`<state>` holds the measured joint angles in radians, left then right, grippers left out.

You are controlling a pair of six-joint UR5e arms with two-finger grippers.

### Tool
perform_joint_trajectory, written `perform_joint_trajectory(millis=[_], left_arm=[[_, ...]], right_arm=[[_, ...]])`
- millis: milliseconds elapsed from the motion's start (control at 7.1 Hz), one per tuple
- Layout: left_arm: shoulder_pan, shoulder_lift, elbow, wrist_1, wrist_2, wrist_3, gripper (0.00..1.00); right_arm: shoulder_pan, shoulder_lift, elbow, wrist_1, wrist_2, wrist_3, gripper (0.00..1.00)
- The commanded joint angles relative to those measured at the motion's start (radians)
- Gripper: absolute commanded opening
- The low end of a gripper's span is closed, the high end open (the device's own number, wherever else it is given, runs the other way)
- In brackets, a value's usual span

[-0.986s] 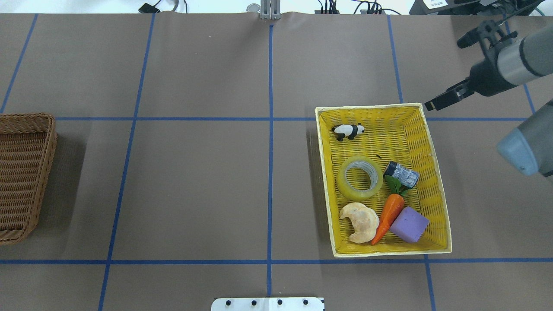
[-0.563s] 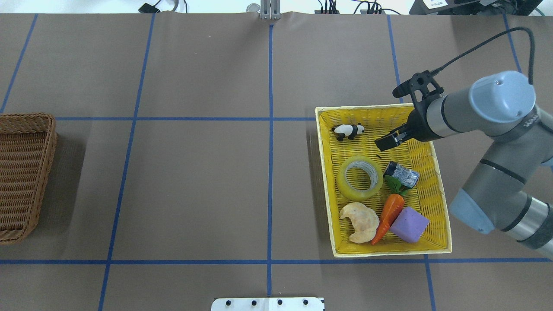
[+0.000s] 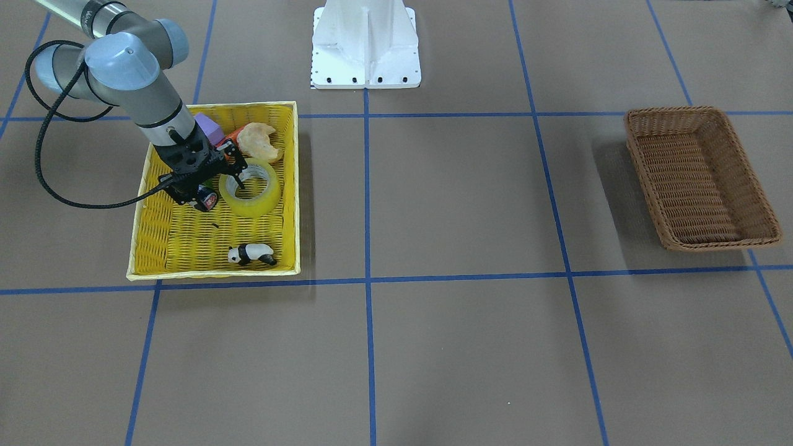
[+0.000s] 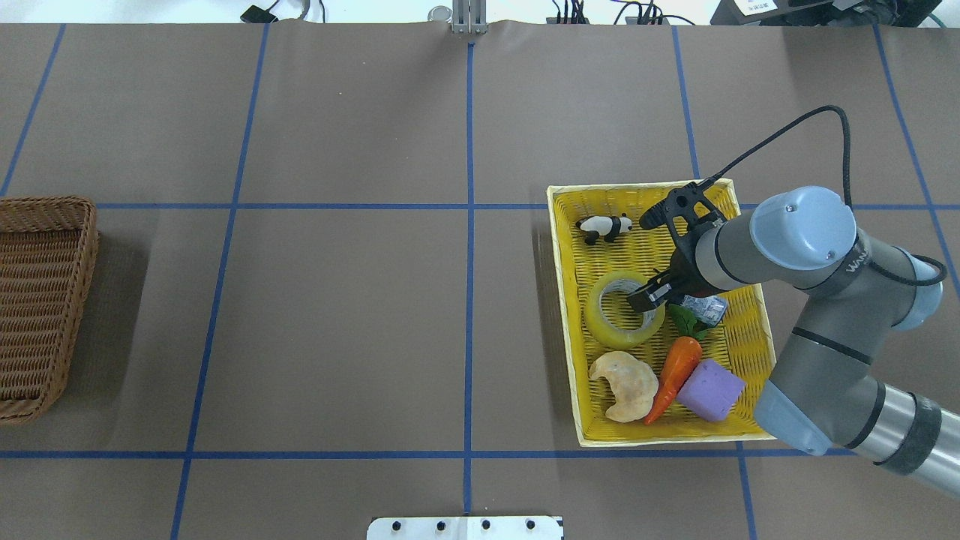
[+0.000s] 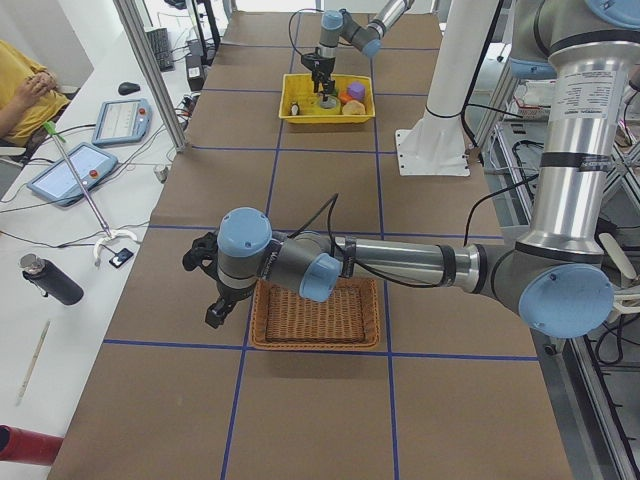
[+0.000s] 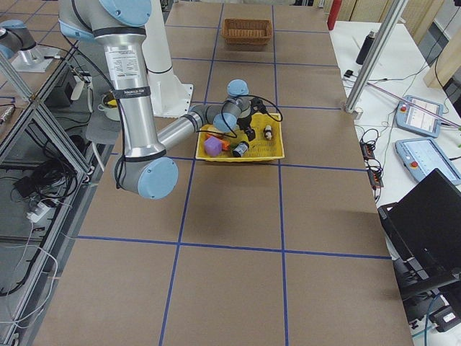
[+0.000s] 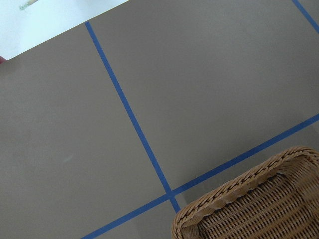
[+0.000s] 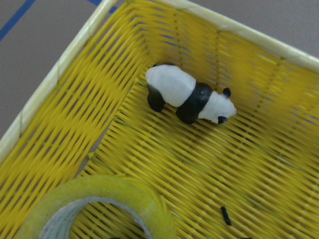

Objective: Move tape to another basket

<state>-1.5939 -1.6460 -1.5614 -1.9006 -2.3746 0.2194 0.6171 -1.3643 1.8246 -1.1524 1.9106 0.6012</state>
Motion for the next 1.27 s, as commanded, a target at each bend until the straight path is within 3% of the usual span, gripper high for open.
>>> perform_joint_trajectory(millis=[0, 141, 282, 704, 986, 1127], left_arm=[[0.000, 0.000, 0.001, 0.000, 0.000, 0.000, 0.99], [0.000, 0.000, 0.003, -0.002, 0.000, 0.000, 0.99], [0.000, 0.000, 0.003, -0.002, 0.000, 0.000, 0.99], [0.000, 0.000, 0.011, 0.000, 0.000, 0.000, 0.99], [0.000, 0.002, 0.011, -0.029, 0.000, 0.000, 0.99], [0.000, 0.002, 0.000, -0.038, -0.002, 0.000, 0.99]], right_arm=[[-0.019, -0.001, -0.008, -0.009, -0.001, -0.007, 0.38], [-0.016, -0.001, -0.008, -0.009, 0.001, -0.014, 0.09], [-0.001, -0.001, -0.002, -0.009, 0.005, -0.015, 0.00], [0.096, 0.046, 0.019, -0.006, 0.033, -0.017, 0.00], [0.234, 0.091, 0.030, -0.006, 0.149, -0.009, 0.00], [0.252, 0.122, 0.030, -0.006, 0.157, 0.011, 0.00]])
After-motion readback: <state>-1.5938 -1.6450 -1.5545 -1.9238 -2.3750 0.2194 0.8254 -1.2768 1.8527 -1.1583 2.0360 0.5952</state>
